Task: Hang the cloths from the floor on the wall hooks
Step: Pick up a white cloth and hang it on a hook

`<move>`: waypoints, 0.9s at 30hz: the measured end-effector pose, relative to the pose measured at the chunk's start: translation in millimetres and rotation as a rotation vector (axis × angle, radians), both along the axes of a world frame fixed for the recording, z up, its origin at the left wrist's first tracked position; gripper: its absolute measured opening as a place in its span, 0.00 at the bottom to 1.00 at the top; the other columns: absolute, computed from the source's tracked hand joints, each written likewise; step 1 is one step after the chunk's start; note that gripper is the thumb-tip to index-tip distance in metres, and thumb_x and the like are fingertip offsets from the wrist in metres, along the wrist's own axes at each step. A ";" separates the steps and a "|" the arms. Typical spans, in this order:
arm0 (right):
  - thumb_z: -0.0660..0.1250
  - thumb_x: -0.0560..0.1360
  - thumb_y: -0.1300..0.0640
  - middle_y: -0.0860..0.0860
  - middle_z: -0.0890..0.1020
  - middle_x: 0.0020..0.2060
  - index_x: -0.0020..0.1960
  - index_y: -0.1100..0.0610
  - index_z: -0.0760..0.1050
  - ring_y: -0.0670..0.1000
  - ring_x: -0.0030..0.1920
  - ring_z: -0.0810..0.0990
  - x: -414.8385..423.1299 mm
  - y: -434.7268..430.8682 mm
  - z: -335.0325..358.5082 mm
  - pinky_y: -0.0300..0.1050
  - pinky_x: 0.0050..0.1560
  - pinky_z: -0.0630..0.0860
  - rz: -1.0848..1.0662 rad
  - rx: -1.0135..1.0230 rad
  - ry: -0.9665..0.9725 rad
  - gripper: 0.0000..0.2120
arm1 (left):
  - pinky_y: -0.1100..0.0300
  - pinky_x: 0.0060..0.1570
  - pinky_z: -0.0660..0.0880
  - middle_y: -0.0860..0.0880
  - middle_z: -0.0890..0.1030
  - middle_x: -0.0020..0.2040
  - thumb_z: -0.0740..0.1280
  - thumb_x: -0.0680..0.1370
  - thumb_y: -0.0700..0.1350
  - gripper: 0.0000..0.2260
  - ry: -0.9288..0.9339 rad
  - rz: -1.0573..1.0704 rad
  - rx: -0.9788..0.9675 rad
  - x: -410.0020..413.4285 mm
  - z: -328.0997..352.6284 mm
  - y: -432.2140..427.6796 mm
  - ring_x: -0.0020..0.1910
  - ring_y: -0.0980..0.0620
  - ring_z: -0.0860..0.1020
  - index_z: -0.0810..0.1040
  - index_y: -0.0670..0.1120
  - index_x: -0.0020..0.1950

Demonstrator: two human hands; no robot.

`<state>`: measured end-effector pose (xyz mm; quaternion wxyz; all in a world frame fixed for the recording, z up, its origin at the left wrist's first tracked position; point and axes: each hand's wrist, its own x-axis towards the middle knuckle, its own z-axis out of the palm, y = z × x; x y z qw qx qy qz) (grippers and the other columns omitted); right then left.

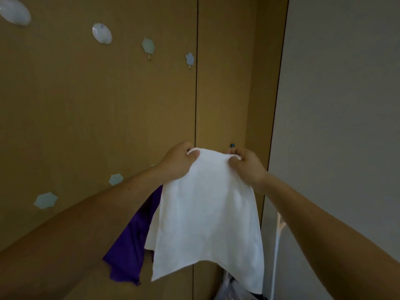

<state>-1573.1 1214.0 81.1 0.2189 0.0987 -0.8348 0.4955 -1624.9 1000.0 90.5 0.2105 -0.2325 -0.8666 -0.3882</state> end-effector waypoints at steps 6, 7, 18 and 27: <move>0.70 0.71 0.39 0.49 0.84 0.46 0.47 0.49 0.81 0.49 0.46 0.83 -49.0 -25.6 40.8 0.47 0.48 0.80 0.051 -0.076 0.042 0.15 | 0.58 0.30 0.62 0.53 0.70 0.33 0.61 0.79 0.52 0.14 0.192 0.064 -0.076 -48.3 45.6 -8.2 0.31 0.55 0.68 0.63 0.52 0.35; 0.72 0.70 0.41 0.51 0.84 0.46 0.48 0.51 0.81 0.50 0.46 0.84 -57.1 -26.3 44.6 0.50 0.49 0.80 0.051 -0.094 0.040 0.15 | 0.59 0.30 0.62 0.53 0.70 0.33 0.62 0.79 0.52 0.14 0.197 0.050 -0.072 -53.8 50.7 -10.4 0.31 0.55 0.68 0.63 0.52 0.35; 0.72 0.73 0.52 0.52 0.83 0.42 0.46 0.56 0.78 0.48 0.39 0.80 -179.2 -19.3 108.7 0.43 0.37 0.77 0.067 -0.116 0.191 0.08 | 0.60 0.32 0.66 0.55 0.77 0.34 0.65 0.76 0.59 0.15 0.258 0.154 -0.105 -146.8 120.4 -17.5 0.35 0.54 0.75 0.73 0.53 0.34; 0.77 0.67 0.48 0.48 0.84 0.35 0.42 0.55 0.77 0.45 0.30 0.82 -302.5 11.7 190.4 0.36 0.24 0.76 0.159 -0.039 0.184 0.13 | 0.60 0.30 0.63 0.54 0.74 0.35 0.61 0.80 0.54 0.12 0.491 0.367 -0.190 -233.3 191.6 10.1 0.35 0.53 0.73 0.73 0.49 0.40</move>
